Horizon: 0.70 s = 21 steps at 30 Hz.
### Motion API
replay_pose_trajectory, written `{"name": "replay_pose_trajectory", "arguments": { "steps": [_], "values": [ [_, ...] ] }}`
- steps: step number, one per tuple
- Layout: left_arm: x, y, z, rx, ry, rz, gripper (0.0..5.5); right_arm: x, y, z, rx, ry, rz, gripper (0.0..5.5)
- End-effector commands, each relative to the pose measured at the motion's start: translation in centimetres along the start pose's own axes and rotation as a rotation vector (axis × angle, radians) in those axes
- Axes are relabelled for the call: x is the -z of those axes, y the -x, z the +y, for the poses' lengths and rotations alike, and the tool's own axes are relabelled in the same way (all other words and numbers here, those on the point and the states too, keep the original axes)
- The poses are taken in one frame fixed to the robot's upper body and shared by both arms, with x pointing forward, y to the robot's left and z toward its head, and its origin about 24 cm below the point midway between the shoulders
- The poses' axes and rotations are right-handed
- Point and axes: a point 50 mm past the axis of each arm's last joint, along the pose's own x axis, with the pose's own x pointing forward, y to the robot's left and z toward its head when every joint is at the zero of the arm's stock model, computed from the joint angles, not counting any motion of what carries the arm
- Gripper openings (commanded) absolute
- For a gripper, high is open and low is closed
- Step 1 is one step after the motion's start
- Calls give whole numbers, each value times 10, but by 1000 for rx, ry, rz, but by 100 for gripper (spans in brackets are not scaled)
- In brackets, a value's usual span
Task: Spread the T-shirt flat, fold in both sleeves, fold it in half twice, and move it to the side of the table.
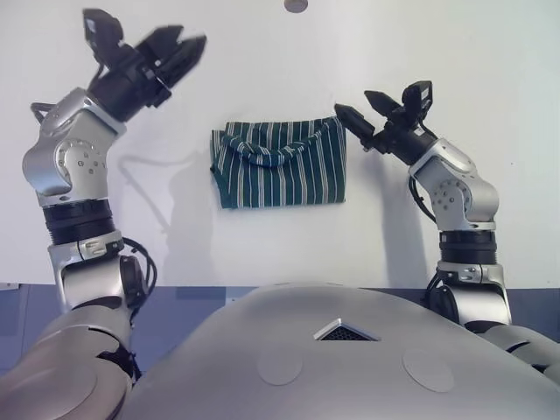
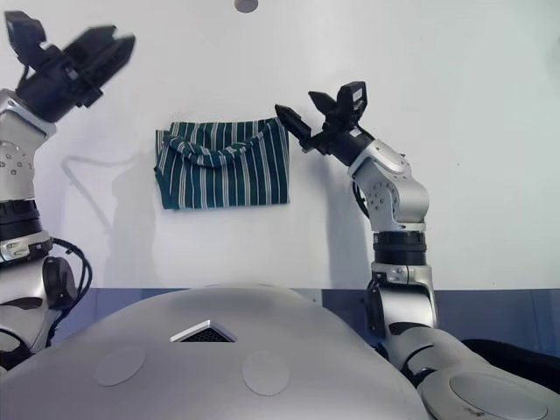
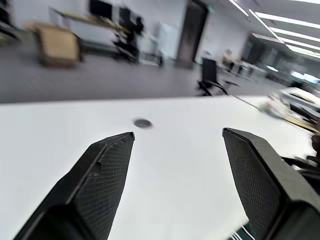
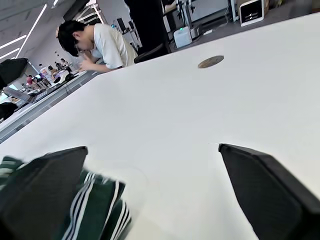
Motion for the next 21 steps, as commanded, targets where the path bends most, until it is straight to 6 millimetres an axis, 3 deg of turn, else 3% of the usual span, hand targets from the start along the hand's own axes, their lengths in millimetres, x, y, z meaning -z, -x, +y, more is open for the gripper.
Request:
{"name": "replay_pose_trajectory", "arguments": {
  "steps": [1, 3, 6, 9, 13, 17, 21],
  "values": [
    [3, 3, -58, 315, -25, 48, 326, -12, 9, -1, 59, 22, -82, 532],
    [17, 18, -91, 565, 19, 182, 326, -12, 16, -4, 101, 11, -106, 532],
    [33, 28, -105, 675, -34, 303, 326, -8, 20, -5, 141, -6, -119, 532],
    [63, 11, -95, 550, -424, 416, 326, -4, 19, -3, 147, -20, -122, 532],
    [88, -10, -96, 438, -699, 421, 326, 4, 17, 2, 137, -39, -110, 532],
    [84, -25, -84, 334, -887, 369, 326, 9, 16, 6, 137, -58, -109, 532],
    [78, -38, -70, 222, -867, 350, 326, 11, 14, 8, 143, -70, -118, 532]
  ]
}}
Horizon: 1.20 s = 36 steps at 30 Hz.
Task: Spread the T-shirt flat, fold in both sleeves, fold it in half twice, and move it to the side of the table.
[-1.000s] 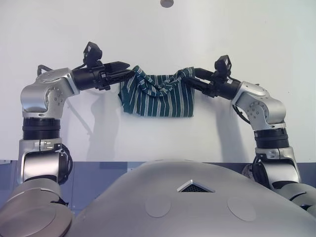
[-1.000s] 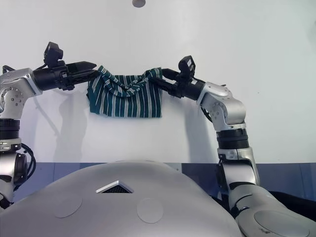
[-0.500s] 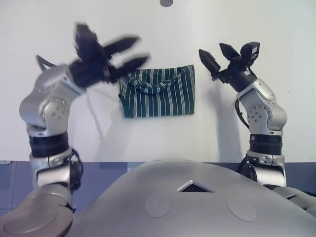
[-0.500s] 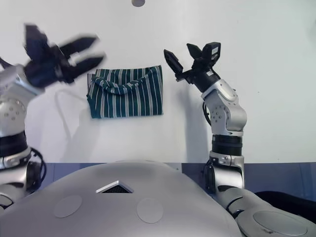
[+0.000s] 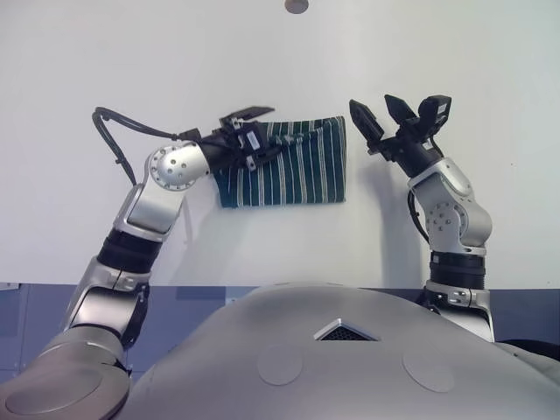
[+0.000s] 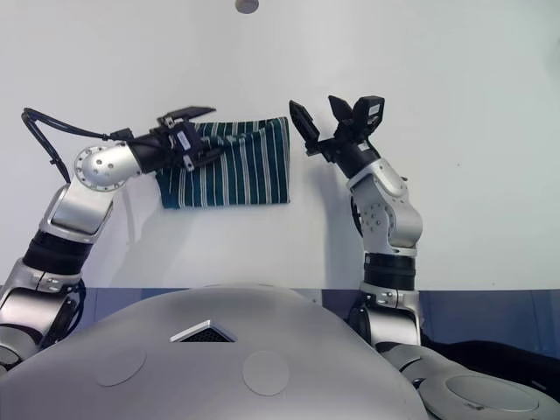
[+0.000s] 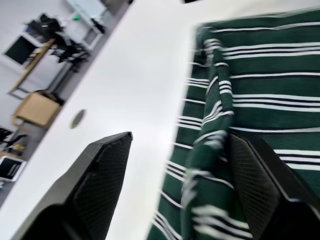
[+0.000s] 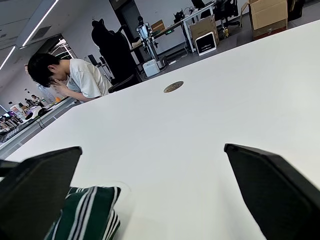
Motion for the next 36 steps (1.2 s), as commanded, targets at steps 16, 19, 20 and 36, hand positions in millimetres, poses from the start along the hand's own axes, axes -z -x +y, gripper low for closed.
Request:
{"name": "replay_pose_trajectory", "arguments": {
  "steps": [16, 19, 20, 36],
  "values": [
    [-35, 6, -15, 308, 356, -294, 326, -27, 42, -62, 390, 38, -187, 532],
    [-5, -5, -29, 339, 274, -90, 326, -20, 40, -57, 375, 34, -175, 532],
    [4, -7, -34, 345, 250, -31, 326, -20, 40, -57, 374, 33, -173, 532],
    [104, 6, 33, -741, 761, 487, 326, -23, 34, -57, 389, 37, -202, 532]
  ]
}}
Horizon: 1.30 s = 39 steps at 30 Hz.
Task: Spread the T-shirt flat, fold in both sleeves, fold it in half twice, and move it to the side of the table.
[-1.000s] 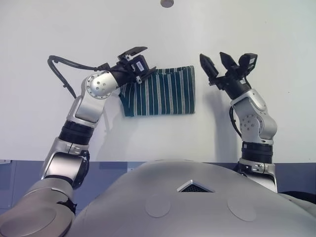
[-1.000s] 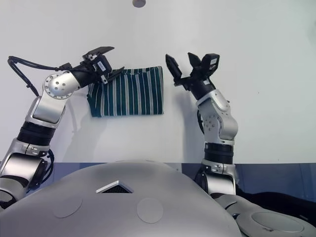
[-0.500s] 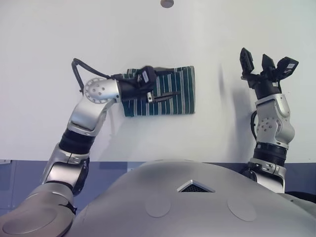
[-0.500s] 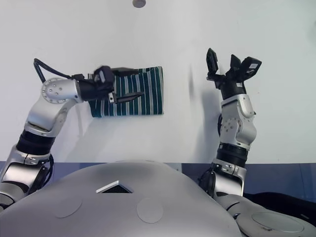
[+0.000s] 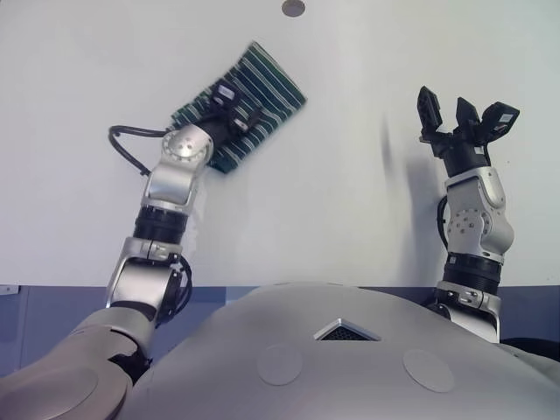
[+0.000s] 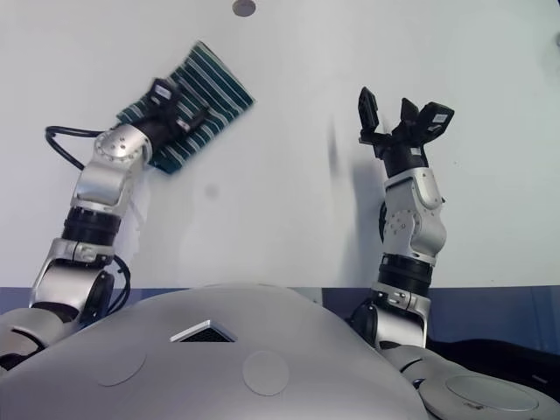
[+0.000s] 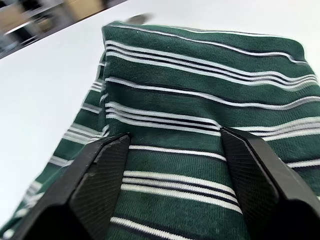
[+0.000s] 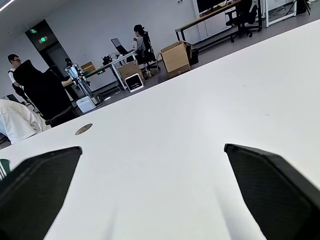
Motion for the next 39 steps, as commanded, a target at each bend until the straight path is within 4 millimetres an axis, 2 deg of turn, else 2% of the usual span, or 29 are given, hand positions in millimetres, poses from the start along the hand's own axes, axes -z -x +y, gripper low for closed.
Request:
{"name": "replay_pose_trajectory", "arguments": {
  "steps": [1, 4, 8, 10, 12, 14, 15, 17, 20, 23, 26, 28, 33, 39],
  "values": [
    [26, 1, 40, -384, 231, 146, 326, -3, -5, 1, 7, 3, -20, 532],
    [21, -3, 50, -581, 372, 117, 326, 0, -7, 3, 6, -1, -22, 532],
    [-1, -12, 46, -643, 429, 22, 326, 5, -8, 11, 2, 10, -40, 532],
    [-39, -9, 43, -587, 345, -140, 326, -19, -11, 33, -58, 159, -156, 532],
    [-84, 10, 39, -547, 118, -343, 326, -58, -8, 62, -129, 408, -309, 532],
    [-107, 28, 30, -527, -62, -470, 326, -71, 6, 68, -107, 575, -378, 532],
    [-111, 34, 23, -511, -101, -506, 326, -65, 14, 64, -83, 587, -362, 532],
    [-106, 32, 5, -440, -54, -539, 326, -43, 19, 54, -29, 565, -300, 532],
    [-88, 15, -27, -264, 92, -582, 326, -17, 7, 41, 66, 562, -265, 532],
    [-73, 3, -45, -189, 69, -587, 326, -9, -7, 33, 159, 568, -292, 532],
    [-64, 0, -42, -191, 23, -557, 326, -18, -17, 34, 184, 586, -359, 532],
    [-64, -2, -40, -196, 3, -559, 326, -23, -21, 34, 194, 597, -382, 532],
    [-82, -1, -36, -248, 50, -643, 326, -24, -25, 39, 146, 595, -378, 532],
    [-90, -4, -35, -231, 36, -671, 326, -20, -30, 38, 187, 617, -361, 532]
  ]
}}
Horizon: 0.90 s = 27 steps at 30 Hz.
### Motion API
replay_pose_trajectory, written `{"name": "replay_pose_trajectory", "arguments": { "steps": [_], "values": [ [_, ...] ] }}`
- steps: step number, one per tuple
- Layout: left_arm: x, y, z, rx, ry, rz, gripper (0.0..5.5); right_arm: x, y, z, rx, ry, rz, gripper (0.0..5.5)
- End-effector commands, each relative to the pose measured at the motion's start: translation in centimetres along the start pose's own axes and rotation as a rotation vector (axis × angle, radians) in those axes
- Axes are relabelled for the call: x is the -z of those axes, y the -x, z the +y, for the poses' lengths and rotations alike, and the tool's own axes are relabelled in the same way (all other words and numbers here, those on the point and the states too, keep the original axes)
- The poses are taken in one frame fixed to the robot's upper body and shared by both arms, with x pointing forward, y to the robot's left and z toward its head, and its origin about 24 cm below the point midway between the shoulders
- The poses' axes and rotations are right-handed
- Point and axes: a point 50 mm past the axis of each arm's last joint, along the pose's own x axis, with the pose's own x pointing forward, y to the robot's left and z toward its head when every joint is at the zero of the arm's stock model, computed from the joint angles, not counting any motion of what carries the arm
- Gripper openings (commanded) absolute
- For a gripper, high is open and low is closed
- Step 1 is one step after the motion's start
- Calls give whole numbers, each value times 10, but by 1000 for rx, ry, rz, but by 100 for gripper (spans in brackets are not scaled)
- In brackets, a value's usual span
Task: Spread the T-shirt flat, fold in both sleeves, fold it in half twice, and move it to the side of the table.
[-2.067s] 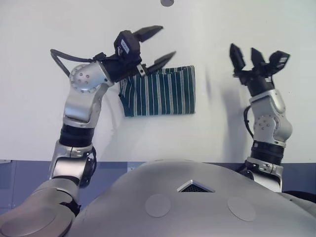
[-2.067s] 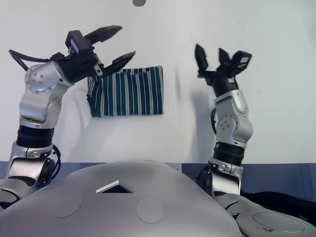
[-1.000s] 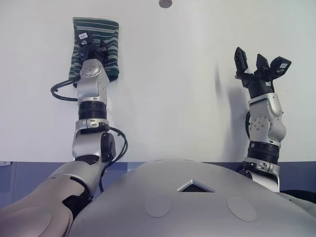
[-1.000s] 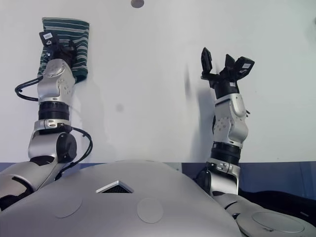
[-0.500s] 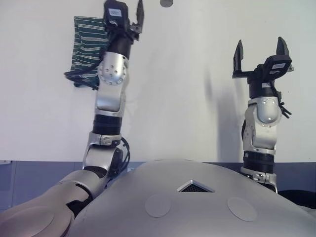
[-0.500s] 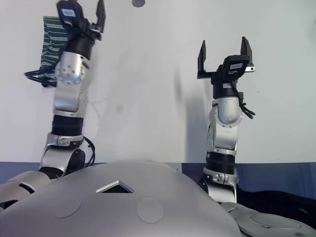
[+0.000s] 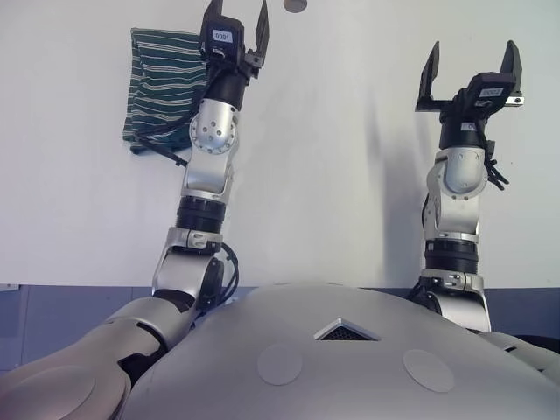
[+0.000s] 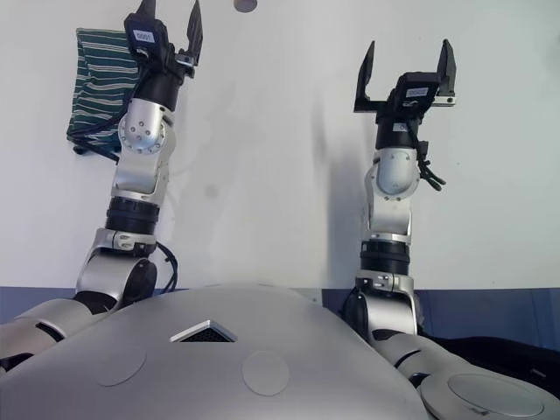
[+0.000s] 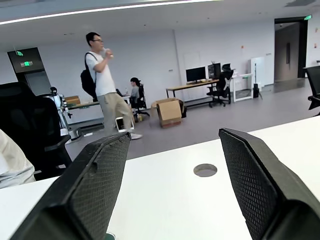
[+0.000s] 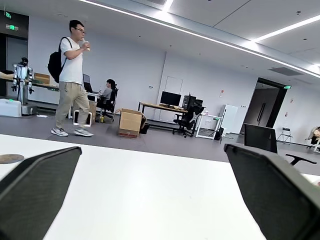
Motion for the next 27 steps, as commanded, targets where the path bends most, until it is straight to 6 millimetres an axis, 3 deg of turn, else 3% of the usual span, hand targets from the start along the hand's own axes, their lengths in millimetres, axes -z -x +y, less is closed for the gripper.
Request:
{"name": "replay_pose_trajectory", "arguments": {
  "steps": [1, 8, 16, 19, 27],
  "values": [
    [-8, -10, -4, 22, 9, -43, 326, 0, -6, -1, 45, 2, 2, 532],
    [-1, -14, -9, 49, 19, 17, 326, 9, -3, -9, 152, -43, 42, 532],
    [-10, -20, -16, -26, 101, -5, 326, 6, -11, 9, 58, -105, 53, 532],
    [-7, -21, -18, -125, 69, 37, 326, 4, -17, 14, 58, -119, 67, 532],
    [-8, -13, -22, -160, 11, -21, 326, -2, -15, 27, -61, -138, -7, 532]
  ]
}}
